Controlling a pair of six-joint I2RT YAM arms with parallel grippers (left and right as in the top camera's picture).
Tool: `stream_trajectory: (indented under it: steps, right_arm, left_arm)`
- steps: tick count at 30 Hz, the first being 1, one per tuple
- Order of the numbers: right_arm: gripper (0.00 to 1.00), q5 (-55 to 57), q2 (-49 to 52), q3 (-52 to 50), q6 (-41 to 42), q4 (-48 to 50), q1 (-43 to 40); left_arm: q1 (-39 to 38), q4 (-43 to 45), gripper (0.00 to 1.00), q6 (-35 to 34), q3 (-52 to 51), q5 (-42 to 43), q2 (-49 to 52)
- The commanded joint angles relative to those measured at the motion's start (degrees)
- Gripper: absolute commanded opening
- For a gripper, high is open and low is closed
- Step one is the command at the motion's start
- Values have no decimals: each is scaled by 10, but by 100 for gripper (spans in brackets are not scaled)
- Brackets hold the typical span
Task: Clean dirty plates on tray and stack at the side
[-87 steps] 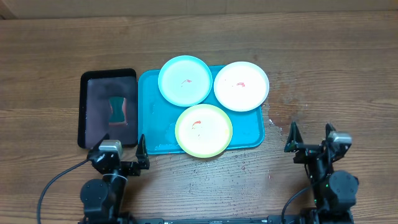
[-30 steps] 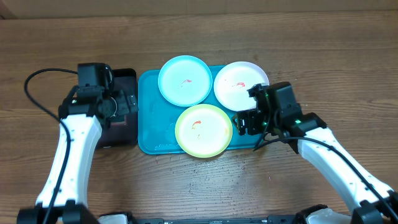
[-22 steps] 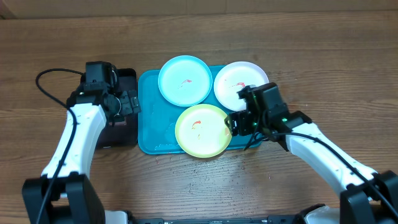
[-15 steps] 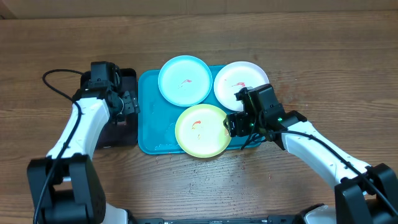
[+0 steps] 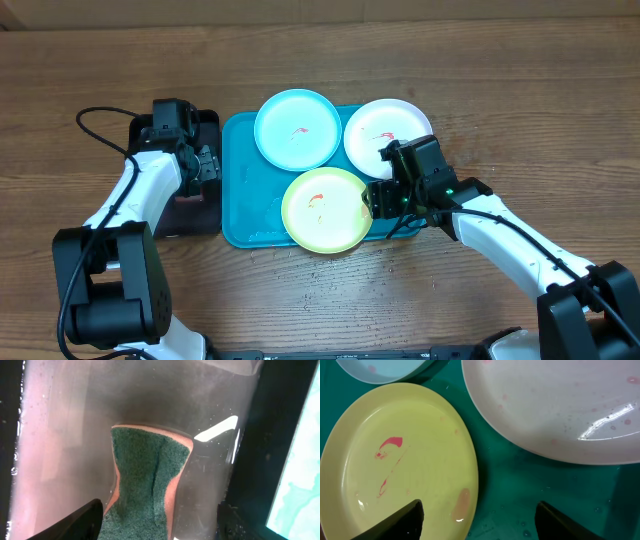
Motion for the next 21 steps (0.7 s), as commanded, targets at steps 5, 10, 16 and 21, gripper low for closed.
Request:
stream_trajectory:
  steps: [5, 10, 16, 21]
  right_arm:
    - [70, 4, 3, 16, 1, 3, 1]
    - [69, 4, 3, 16, 1, 3, 1]
    - [68, 4, 3, 16, 1, 4, 1]
    - [68, 4, 3, 16, 1, 3, 1]
  left_arm:
    - [4, 2, 69, 12, 6, -13, 4]
    - [22, 2, 68, 12, 4, -9, 4]
    - [27, 3, 63, 12, 2, -9, 17]
    - [27, 10, 57, 12, 2, -6, 48]
